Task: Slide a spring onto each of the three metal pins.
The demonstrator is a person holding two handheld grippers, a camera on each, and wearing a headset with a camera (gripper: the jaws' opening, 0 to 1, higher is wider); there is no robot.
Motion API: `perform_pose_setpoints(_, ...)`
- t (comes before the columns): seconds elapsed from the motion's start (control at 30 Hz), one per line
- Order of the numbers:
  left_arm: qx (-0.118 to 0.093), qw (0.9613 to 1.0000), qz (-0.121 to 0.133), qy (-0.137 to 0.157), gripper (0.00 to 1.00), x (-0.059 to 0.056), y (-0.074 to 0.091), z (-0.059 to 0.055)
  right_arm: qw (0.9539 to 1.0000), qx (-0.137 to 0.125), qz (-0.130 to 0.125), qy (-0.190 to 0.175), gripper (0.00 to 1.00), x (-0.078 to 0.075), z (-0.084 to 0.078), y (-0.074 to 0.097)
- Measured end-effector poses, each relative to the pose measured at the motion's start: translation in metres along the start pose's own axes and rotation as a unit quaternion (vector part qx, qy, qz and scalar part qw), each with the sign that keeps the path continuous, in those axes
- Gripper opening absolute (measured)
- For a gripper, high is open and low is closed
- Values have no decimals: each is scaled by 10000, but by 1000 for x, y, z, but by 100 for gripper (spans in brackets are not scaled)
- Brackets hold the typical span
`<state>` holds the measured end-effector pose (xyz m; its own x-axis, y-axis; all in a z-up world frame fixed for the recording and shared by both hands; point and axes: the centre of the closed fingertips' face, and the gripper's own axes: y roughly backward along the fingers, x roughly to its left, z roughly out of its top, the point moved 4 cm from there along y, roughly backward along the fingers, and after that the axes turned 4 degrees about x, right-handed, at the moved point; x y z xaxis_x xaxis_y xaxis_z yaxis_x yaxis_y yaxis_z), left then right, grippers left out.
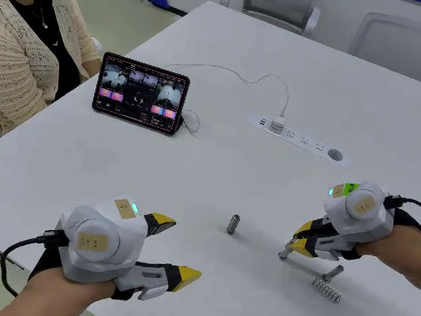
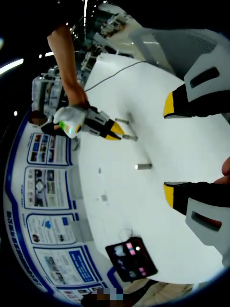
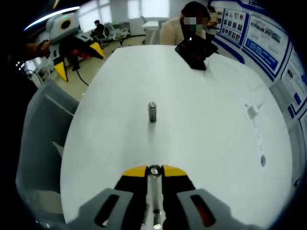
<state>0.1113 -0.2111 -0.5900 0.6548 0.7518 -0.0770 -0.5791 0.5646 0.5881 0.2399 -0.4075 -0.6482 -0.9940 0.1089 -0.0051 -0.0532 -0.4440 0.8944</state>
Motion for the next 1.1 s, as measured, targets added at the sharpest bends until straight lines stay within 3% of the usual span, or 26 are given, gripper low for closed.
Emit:
perform_pose_setpoints(0.87,78,10000,54,29,54,4,2,-3,9992,288,167,237,13,1,-13,-28)
perform_pose_setpoints(1.1,79,10000,59,8,54,5,0,-2,9993,285,206,111,16,4,-14,-29)
